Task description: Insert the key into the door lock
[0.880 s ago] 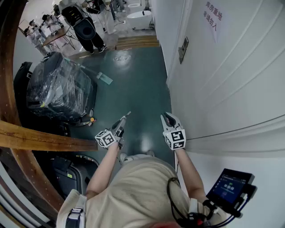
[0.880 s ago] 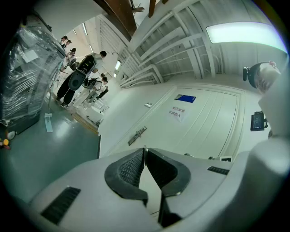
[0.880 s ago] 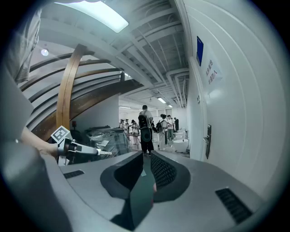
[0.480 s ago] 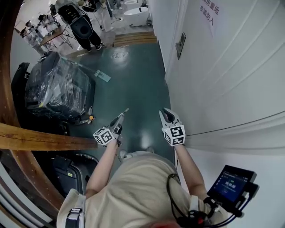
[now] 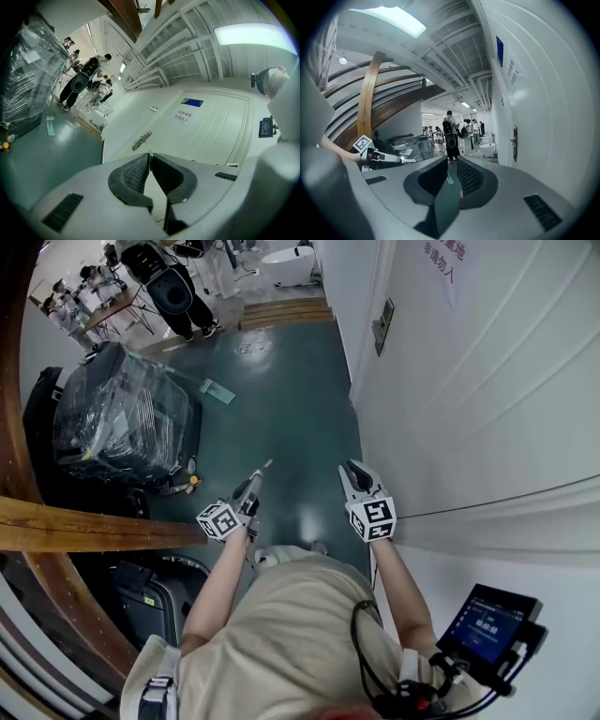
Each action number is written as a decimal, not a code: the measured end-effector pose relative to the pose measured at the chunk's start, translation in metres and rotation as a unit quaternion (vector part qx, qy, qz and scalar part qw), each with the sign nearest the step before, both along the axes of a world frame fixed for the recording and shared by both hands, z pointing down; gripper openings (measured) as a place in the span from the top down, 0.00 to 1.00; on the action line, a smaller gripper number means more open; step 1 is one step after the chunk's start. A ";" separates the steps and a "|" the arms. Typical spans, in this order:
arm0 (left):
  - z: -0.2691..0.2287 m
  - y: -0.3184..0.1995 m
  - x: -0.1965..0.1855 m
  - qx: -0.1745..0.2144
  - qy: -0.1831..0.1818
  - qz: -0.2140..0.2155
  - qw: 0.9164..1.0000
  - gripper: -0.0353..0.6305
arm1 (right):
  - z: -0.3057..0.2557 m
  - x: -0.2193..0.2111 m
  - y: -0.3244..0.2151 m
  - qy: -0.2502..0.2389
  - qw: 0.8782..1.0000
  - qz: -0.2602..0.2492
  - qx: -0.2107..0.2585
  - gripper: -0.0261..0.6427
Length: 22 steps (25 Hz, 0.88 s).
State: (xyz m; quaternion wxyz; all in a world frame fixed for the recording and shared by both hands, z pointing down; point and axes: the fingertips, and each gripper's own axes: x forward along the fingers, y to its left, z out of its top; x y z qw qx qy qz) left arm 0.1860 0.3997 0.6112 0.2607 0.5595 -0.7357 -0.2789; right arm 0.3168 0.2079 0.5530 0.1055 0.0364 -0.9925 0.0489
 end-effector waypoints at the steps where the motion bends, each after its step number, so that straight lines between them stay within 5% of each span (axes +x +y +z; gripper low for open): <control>1: -0.001 0.002 0.000 -0.001 0.000 -0.001 1.000 0.90 | -0.002 0.001 0.000 -0.002 1.000 0.002 -0.001 0.87; 8: -0.009 0.018 -0.008 -0.004 0.013 -0.011 1.000 0.90 | -0.010 -0.007 0.007 -0.002 1.000 0.001 -0.007 0.87; 22: 0.002 0.045 -0.120 0.003 0.018 0.014 1.000 0.89 | -0.008 -0.112 0.058 0.010 1.000 -0.011 0.013 0.87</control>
